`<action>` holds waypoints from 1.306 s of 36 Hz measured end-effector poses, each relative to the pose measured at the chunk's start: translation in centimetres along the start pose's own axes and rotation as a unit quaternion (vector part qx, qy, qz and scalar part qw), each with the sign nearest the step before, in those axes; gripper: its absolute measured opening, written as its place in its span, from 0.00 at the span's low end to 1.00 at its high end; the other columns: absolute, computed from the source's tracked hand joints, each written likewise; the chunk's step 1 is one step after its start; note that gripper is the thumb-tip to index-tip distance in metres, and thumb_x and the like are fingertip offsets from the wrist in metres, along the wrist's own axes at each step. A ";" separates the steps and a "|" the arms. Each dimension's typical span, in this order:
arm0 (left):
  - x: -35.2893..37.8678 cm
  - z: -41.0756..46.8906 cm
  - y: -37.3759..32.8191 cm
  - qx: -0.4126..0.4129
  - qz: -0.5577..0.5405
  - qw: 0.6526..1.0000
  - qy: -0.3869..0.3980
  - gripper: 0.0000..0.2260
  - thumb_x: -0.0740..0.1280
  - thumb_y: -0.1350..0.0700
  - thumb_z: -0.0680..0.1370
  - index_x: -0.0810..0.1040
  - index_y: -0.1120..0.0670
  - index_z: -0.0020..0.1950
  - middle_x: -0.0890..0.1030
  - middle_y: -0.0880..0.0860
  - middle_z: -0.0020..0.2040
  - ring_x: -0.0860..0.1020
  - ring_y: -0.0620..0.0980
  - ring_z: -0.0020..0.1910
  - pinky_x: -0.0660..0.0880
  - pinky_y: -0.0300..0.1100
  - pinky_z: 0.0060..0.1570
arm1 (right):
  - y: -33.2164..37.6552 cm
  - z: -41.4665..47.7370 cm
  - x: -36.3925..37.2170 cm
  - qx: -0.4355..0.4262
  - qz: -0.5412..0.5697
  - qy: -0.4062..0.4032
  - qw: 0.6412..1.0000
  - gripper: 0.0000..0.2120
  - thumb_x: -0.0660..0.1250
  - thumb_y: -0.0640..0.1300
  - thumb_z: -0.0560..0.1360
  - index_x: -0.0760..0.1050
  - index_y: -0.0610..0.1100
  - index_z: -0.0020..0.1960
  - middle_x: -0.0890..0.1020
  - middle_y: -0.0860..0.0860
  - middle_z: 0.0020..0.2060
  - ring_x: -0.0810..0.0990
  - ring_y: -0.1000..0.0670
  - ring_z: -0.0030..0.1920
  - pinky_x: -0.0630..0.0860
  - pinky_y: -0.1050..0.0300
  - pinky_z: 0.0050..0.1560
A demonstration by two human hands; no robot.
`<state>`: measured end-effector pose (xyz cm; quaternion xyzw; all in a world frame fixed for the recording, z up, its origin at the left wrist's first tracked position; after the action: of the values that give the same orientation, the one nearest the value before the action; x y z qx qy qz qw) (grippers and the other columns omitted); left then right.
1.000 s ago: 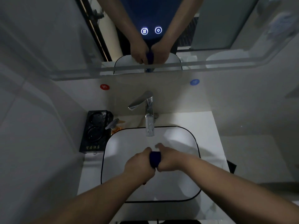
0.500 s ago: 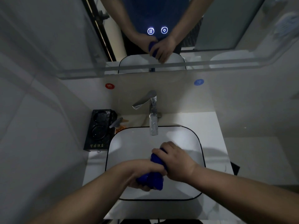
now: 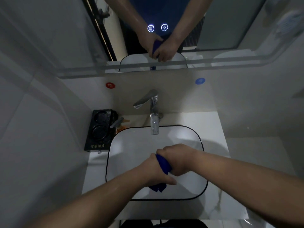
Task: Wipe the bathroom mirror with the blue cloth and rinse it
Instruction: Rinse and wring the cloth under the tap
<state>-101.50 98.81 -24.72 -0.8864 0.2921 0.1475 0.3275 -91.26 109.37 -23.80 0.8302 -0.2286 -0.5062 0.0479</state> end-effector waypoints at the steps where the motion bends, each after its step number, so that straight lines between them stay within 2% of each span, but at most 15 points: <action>1: -0.2 -0.1 0.0 -0.005 0.003 1.000 0.001 0.39 0.83 0.38 0.62 0.75 0.50 0.69 0.75 0.48 0.61 0.80 0.47 0.55 0.82 0.42 0.56 | 0.0 -0.1 0.0 -0.002 -0.003 -0.013 1.000 0.24 0.74 0.49 0.75 0.69 0.49 0.67 0.81 0.49 0.54 0.84 0.44 0.51 0.77 0.52 0.46; 6: -0.2 -1.0 0.1 -0.040 0.107 0.990 -0.087 0.42 0.76 0.52 0.75 0.53 0.52 0.81 0.79 0.49 0.48 0.79 0.47 0.39 0.77 0.43 0.37 | 0.1 0.2 0.9 0.032 0.005 -0.062 0.998 0.22 0.71 0.46 0.74 0.70 0.46 0.66 0.83 0.47 0.51 0.84 0.42 0.48 0.70 0.53 0.43; 8: -0.3 -1.6 0.2 -0.009 0.195 0.965 -0.176 0.42 0.71 0.54 0.78 0.47 0.49 0.84 0.81 0.50 0.51 0.80 0.51 0.42 0.73 0.45 0.39 | 0.3 0.3 0.9 0.064 0.042 -0.067 0.995 0.22 0.71 0.45 0.73 0.71 0.46 0.65 0.84 0.46 0.51 0.84 0.41 0.49 0.69 0.54 0.44; 11: -0.6 -1.5 0.6 0.026 0.246 0.941 -0.229 0.38 0.70 0.56 0.78 0.51 0.47 0.82 0.83 0.51 0.54 0.83 0.54 0.47 0.77 0.48 0.42 | 0.9 0.5 0.8 0.103 0.137 -0.035 0.984 0.18 0.70 0.44 0.73 0.73 0.46 0.61 0.84 0.46 0.51 0.84 0.41 0.50 0.72 0.54 0.44; 13: -0.9 -0.9 0.8 0.060 0.278 0.929 -0.238 0.35 0.70 0.55 0.79 0.55 0.46 0.82 0.82 0.52 0.54 0.84 0.55 0.47 0.79 0.49 0.43 | 1.3 0.6 1.4 0.124 0.227 -0.011 0.966 0.07 0.70 0.42 0.72 0.75 0.47 0.48 0.82 0.47 0.44 0.83 0.43 0.45 0.74 0.54 0.42; 16: -1.4 -0.4 1.5 0.145 0.307 0.904 -0.261 0.30 0.69 0.49 0.79 0.62 0.44 0.79 0.82 0.52 0.50 0.83 0.56 0.42 0.78 0.49 0.38 | 1.5 0.3 2.2 0.188 0.437 0.018 0.880 0.07 0.72 0.38 0.66 0.74 0.45 0.35 0.77 0.48 0.29 0.75 0.46 0.30 0.69 0.56 0.32; 19: -1.4 -0.6 2.0 0.202 0.306 0.896 -0.252 0.25 0.69 0.44 0.78 0.67 0.41 0.73 0.81 0.50 0.48 0.82 0.55 0.40 0.81 0.50 0.40 | 1.0 -0.8 2.4 0.240 0.524 0.073 0.814 0.09 0.74 0.37 0.65 0.79 0.40 0.44 0.76 0.47 0.26 0.73 0.47 0.24 0.66 0.61 0.27; 24: -1.4 -0.6 1.4 0.187 0.303 0.904 -0.236 0.20 0.69 0.44 0.79 0.68 0.40 0.69 0.81 0.49 0.50 0.82 0.53 0.43 0.80 0.47 0.43 | 0.4 -0.8 1.9 0.241 0.504 0.130 0.819 0.16 0.75 0.42 0.64 0.79 0.42 0.51 0.80 0.46 0.34 0.77 0.46 0.29 0.69 0.59 0.30; 28: -1.6 0.1 0.9 0.075 0.234 0.952 -0.183 0.18 0.72 0.51 0.76 0.70 0.42 0.63 0.83 0.49 0.51 0.83 0.52 0.46 0.82 0.50 0.46 | 0.0 -0.1 2.4 0.226 0.436 0.118 0.863 0.31 0.77 0.45 0.70 0.70 0.47 0.70 0.82 0.47 0.53 0.84 0.46 0.46 0.79 0.54 0.39; 31: -1.7 0.7 0.6 -0.042 0.057 0.994 -0.081 0.15 0.74 0.55 0.75 0.74 0.49 0.59 0.86 0.52 0.46 0.86 0.52 0.41 0.85 0.48 0.39 | -0.1 -0.6 2.6 0.231 0.367 -0.012 0.901 0.48 0.76 0.45 0.70 0.56 0.49 0.84 0.73 0.44 0.69 0.80 0.43 0.64 0.81 0.51 0.60; 34: -2.5 0.6 0.5 -0.130 -0.144 0.981 0.006 0.15 0.76 0.56 0.75 0.77 0.55 0.59 0.88 0.54 0.41 0.84 0.51 0.33 0.78 0.43 0.32 | 0.9 -2.0 2.4 0.163 0.207 -0.189 0.946 0.46 0.73 0.45 0.70 0.58 0.49 0.85 0.71 0.42 0.74 0.75 0.40 0.71 0.76 0.49 0.71; 37: -3.9 -0.8 0.7 -0.167 -0.312 0.931 0.092 0.22 0.77 0.54 0.73 0.77 0.57 0.64 0.83 0.53 0.40 0.77 0.47 0.31 0.69 0.37 0.30 | 2.2 -3.3 3.7 0.095 0.042 -0.252 0.962 0.47 0.73 0.47 0.70 0.58 0.53 0.85 0.66 0.42 0.80 0.67 0.38 0.79 0.69 0.43 0.79; 40: -4.4 -2.5 0.6 -0.194 -0.430 0.848 0.243 0.21 0.77 0.53 0.74 0.76 0.58 0.63 0.80 0.50 0.40 0.73 0.43 0.31 0.65 0.31 0.27 | 1.6 -3.8 4.3 0.090 0.018 -0.270 0.959 0.48 0.78 0.50 0.69 0.59 0.55 0.84 0.65 0.44 0.82 0.67 0.37 0.80 0.69 0.40 0.78; 43: -3.9 -3.2 0.5 -0.188 -0.474 0.794 0.332 0.21 0.76 0.54 0.75 0.73 0.57 0.64 0.77 0.48 0.39 0.71 0.42 0.28 0.63 0.30 0.24 | 0.6 -3.5 3.8 0.018 0.064 -0.328 0.942 0.43 0.79 0.47 0.70 0.66 0.51 0.80 0.75 0.44 0.69 0.79 0.39 0.66 0.82 0.40 0.65; 47: -3.5 -3.8 -0.1 -0.147 -0.447 0.821 0.323 0.18 0.72 0.54 0.78 0.72 0.56 0.64 0.75 0.49 0.40 0.69 0.43 0.30 0.57 0.33 0.30 | -0.5 -2.8 2.1 -0.007 0.064 -0.221 0.973 0.45 0.82 0.49 0.68 0.62 0.53 0.79 0.77 0.45 0.63 0.84 0.42 0.52 0.86 0.46 0.50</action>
<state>-103.90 97.76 -20.27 -0.9542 -0.0723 -0.2684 0.1108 -87.84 108.50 -24.35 0.6813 -0.2827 -0.6743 0.0342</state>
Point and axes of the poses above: each hand's wrist, its own z-axis towards the middle knuckle, its own x-axis out of the palm, y = z × x, the point moved 2 cm from there along z, towards the middle knuckle
